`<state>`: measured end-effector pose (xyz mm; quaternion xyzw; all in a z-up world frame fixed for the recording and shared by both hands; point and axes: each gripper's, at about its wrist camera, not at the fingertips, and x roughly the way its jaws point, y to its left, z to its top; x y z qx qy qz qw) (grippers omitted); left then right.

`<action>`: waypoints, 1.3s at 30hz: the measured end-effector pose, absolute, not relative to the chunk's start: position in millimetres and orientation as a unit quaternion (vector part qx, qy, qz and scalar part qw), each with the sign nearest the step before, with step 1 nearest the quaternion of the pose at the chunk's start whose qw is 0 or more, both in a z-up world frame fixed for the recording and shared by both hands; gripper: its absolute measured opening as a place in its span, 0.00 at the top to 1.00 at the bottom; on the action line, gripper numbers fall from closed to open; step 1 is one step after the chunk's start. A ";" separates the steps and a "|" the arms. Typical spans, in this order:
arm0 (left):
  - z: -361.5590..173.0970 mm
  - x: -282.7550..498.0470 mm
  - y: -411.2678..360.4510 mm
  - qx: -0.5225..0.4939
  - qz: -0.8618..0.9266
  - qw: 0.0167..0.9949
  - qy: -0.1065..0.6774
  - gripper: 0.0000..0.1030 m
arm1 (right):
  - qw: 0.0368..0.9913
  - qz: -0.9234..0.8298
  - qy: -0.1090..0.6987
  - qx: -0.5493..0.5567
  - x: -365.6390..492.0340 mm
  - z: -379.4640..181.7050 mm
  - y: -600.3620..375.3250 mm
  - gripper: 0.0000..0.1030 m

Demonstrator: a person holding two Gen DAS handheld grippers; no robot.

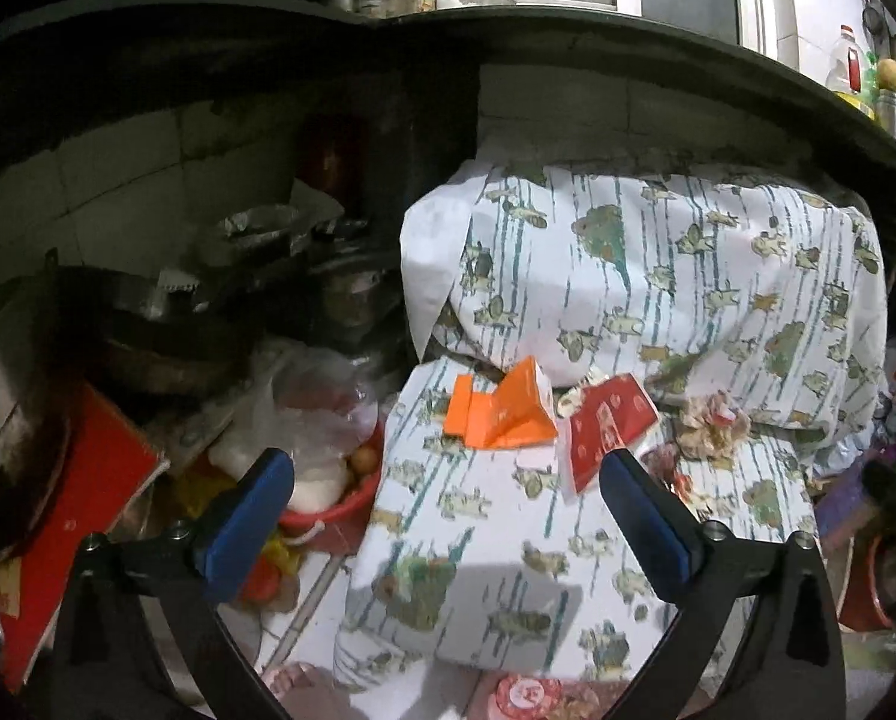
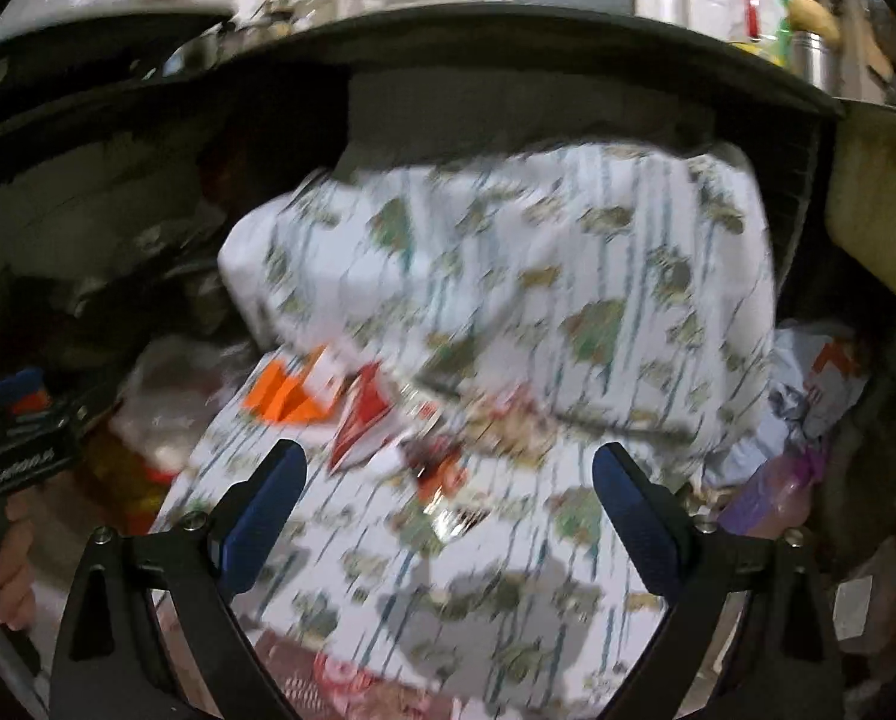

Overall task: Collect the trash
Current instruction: 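Raise both grippers back toward the remaining trash on the stool, then grasp the red paper bag with the left gripper while the right grasps the orange snack wrapper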

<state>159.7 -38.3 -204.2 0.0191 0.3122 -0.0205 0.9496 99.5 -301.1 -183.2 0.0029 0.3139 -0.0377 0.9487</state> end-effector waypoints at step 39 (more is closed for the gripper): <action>-253.5 350.9 -60.4 -0.005 0.010 0.900 0.435 0.00 | 0.875 -0.082 0.437 0.192 262.5 -254.5 -376.0 0.07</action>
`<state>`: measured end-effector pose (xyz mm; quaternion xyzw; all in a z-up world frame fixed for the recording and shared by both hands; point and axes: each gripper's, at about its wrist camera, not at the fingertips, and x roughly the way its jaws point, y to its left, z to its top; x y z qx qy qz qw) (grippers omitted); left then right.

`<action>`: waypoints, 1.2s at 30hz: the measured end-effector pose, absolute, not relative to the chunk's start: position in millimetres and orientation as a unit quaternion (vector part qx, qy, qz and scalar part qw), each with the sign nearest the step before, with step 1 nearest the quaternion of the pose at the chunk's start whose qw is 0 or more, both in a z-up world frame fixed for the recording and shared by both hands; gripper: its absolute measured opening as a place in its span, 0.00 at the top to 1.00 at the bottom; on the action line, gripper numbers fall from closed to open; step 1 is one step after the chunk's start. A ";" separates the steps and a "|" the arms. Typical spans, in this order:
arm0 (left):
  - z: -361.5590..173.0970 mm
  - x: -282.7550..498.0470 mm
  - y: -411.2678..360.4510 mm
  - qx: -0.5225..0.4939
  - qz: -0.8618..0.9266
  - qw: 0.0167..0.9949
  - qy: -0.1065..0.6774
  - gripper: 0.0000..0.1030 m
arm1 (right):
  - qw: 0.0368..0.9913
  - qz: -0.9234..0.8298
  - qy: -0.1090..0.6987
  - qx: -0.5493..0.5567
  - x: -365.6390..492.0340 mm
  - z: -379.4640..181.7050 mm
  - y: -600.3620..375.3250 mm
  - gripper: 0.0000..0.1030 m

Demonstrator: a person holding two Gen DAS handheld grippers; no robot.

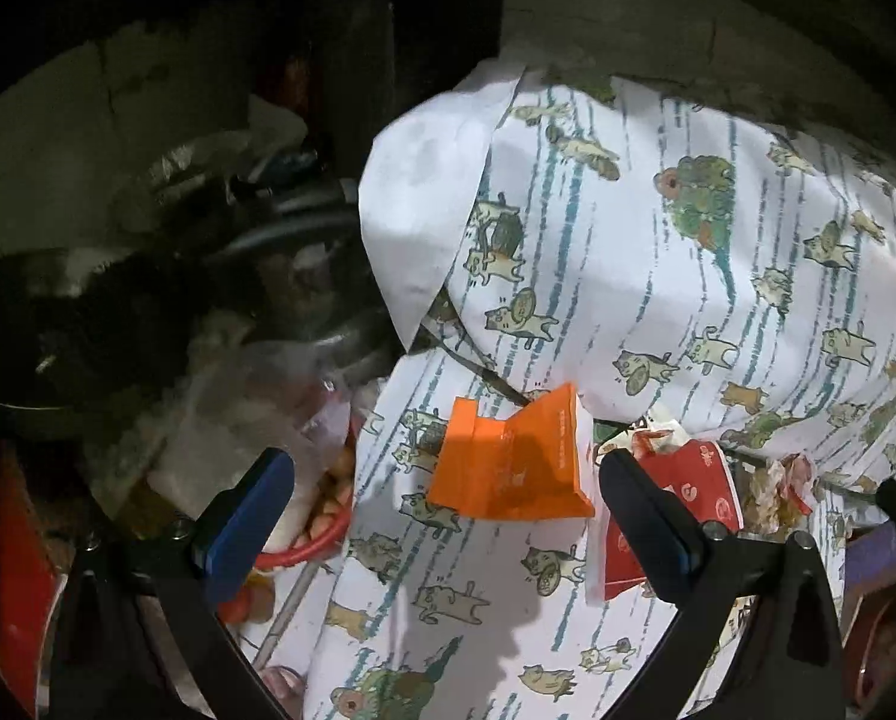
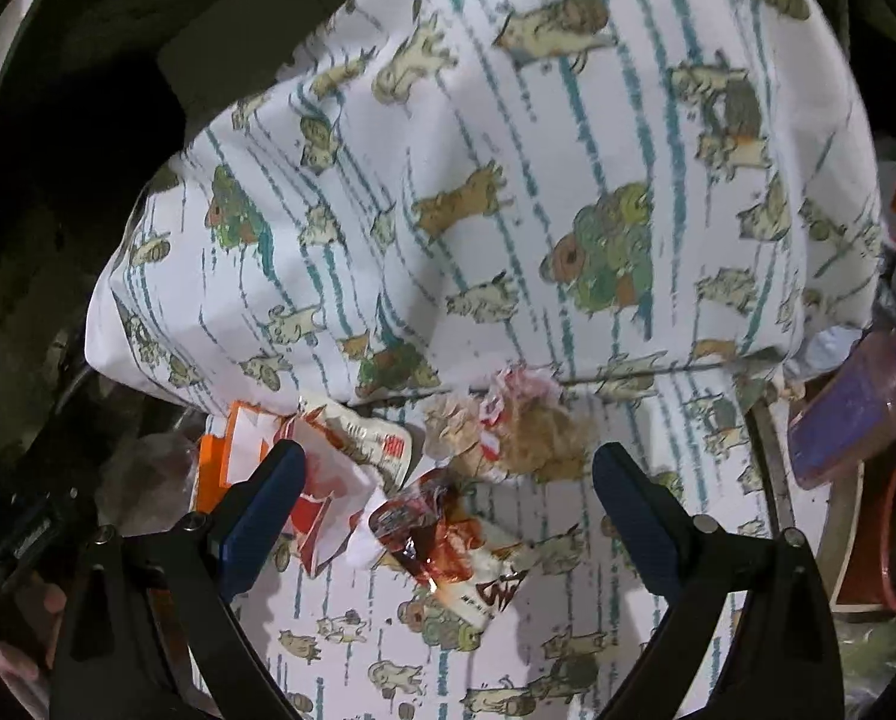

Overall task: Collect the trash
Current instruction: 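Grasp the red paper bag with the left gripper while the right grasps the orange snack wrapper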

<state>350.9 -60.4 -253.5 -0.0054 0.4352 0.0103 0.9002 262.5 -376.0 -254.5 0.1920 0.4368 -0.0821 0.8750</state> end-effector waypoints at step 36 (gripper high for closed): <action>-313.5 386.6 -156.9 -0.076 -0.150 0.819 0.548 0.02 | 0.804 0.052 0.583 0.102 245.5 -328.2 -354.9 0.80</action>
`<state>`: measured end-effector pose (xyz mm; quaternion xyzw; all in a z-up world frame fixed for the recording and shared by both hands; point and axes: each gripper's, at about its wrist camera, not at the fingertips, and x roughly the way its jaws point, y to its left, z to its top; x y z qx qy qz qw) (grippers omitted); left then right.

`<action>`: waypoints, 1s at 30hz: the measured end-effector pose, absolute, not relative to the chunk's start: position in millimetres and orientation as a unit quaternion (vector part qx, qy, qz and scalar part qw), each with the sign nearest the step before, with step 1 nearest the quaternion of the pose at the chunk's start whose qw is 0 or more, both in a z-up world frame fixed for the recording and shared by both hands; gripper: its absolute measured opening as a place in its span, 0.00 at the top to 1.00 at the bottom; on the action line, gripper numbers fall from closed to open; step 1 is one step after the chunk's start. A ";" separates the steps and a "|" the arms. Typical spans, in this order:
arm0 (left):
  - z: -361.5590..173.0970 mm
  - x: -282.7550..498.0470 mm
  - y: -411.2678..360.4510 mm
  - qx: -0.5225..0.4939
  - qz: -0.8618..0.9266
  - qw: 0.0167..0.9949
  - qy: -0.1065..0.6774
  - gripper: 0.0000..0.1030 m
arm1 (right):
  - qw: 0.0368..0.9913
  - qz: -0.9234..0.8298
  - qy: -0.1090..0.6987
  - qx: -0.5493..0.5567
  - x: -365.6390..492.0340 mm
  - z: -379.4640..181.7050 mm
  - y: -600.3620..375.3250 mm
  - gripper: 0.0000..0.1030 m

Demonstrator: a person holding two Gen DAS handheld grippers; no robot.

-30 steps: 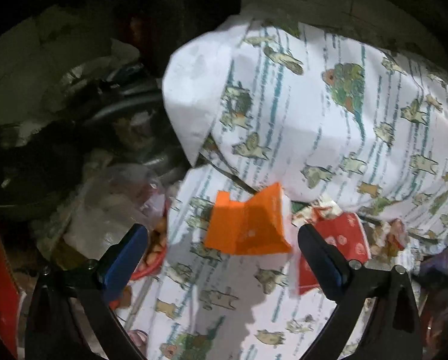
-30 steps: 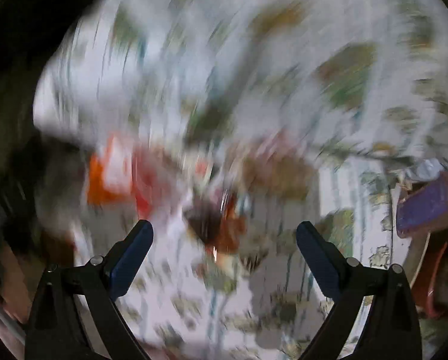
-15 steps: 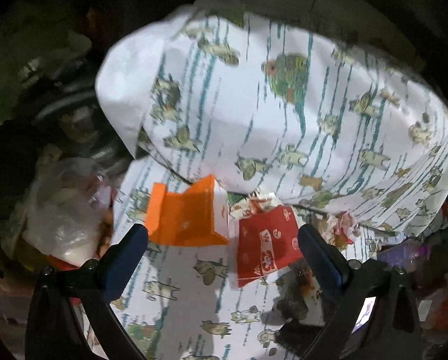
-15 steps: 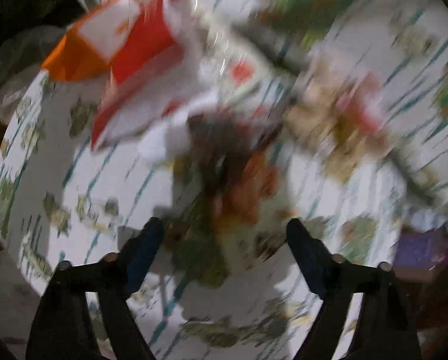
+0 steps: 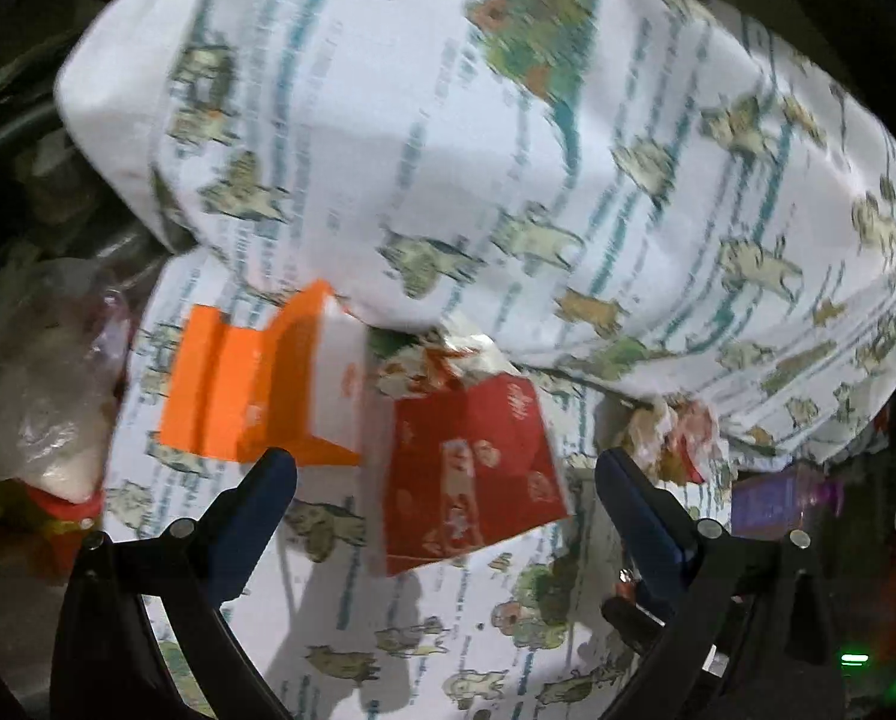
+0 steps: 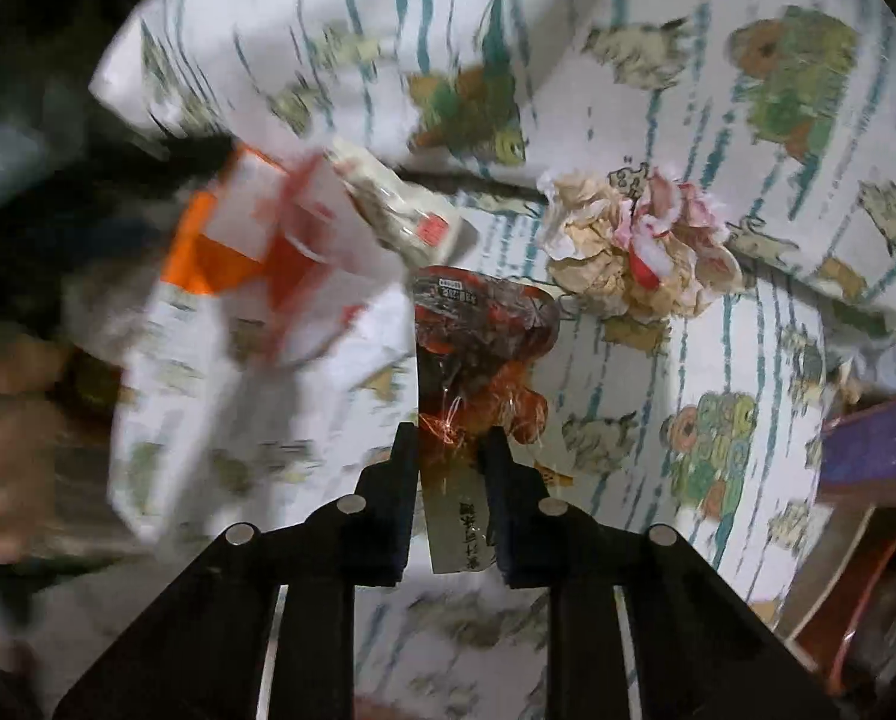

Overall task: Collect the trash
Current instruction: 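Grasp the red paper bag with the left gripper while the right grasps the orange snack wrapper, then carry the red bag and snack wrapper down toward the pink basket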

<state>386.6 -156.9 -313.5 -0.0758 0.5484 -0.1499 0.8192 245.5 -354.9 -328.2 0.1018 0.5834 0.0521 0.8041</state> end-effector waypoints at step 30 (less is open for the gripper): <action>-259.6 328.8 -163.8 -0.102 -0.239 0.852 0.454 0.93 | 0.880 0.071 0.420 0.208 214.0 -240.1 -395.7 0.81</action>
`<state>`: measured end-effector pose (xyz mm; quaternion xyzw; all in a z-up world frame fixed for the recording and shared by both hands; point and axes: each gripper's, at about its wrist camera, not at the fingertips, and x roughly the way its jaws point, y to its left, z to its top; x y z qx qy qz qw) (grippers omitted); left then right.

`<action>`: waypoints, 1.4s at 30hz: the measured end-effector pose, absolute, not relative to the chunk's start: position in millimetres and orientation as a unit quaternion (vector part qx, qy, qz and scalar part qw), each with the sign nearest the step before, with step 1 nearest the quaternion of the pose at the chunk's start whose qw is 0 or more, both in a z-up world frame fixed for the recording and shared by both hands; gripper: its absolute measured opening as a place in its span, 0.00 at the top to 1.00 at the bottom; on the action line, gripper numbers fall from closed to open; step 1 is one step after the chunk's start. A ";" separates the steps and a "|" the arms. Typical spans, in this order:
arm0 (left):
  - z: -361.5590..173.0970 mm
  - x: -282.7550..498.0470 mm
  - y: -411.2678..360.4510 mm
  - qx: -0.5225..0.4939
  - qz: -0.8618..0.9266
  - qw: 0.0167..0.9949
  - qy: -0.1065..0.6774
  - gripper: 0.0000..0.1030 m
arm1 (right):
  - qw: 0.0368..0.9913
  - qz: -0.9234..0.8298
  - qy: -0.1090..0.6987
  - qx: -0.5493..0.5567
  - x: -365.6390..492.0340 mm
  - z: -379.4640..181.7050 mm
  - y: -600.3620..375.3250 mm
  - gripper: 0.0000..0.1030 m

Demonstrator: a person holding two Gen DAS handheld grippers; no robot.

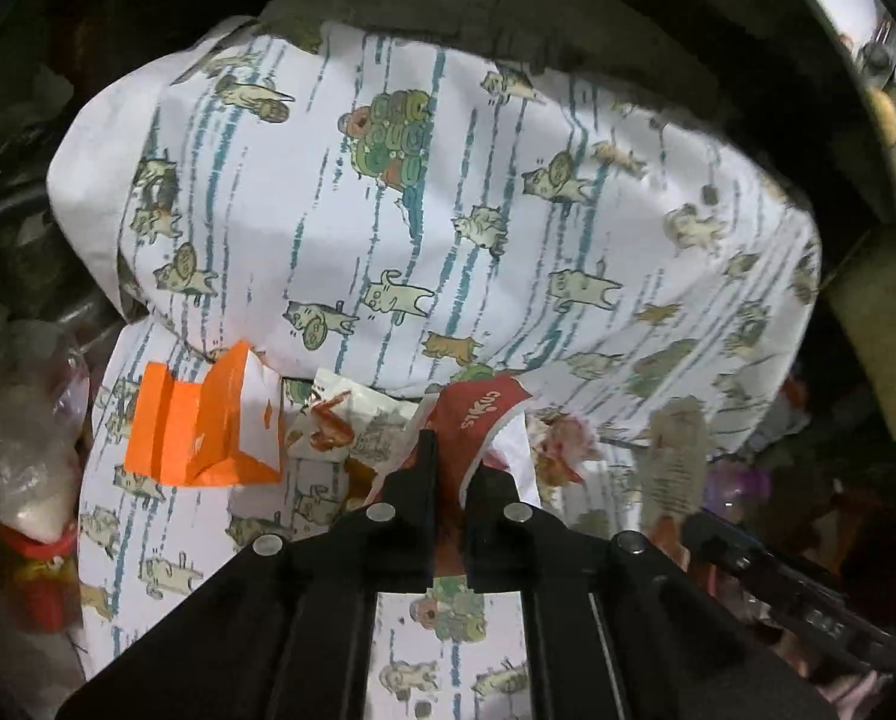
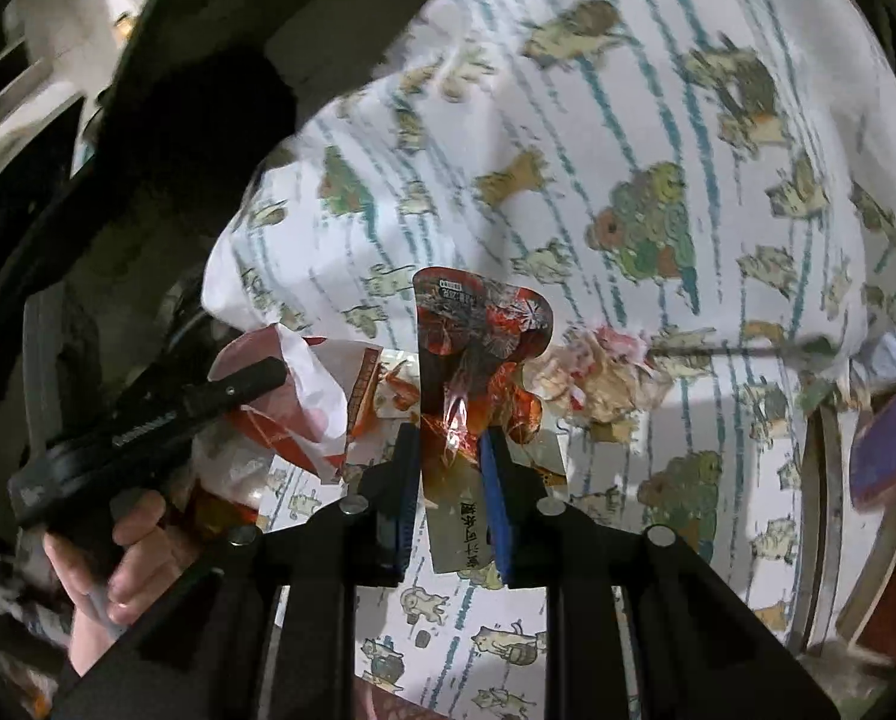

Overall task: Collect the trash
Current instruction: 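Carry the red bag and snack wrapper down toward the pink basket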

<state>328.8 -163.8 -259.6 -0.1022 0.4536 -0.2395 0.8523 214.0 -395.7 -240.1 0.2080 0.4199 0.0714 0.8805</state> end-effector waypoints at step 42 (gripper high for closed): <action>-156.7 106.7 -12.3 -0.045 -0.171 0.901 0.397 0.93 | 0.914 0.171 0.354 0.095 36.6 -169.5 -264.9 0.81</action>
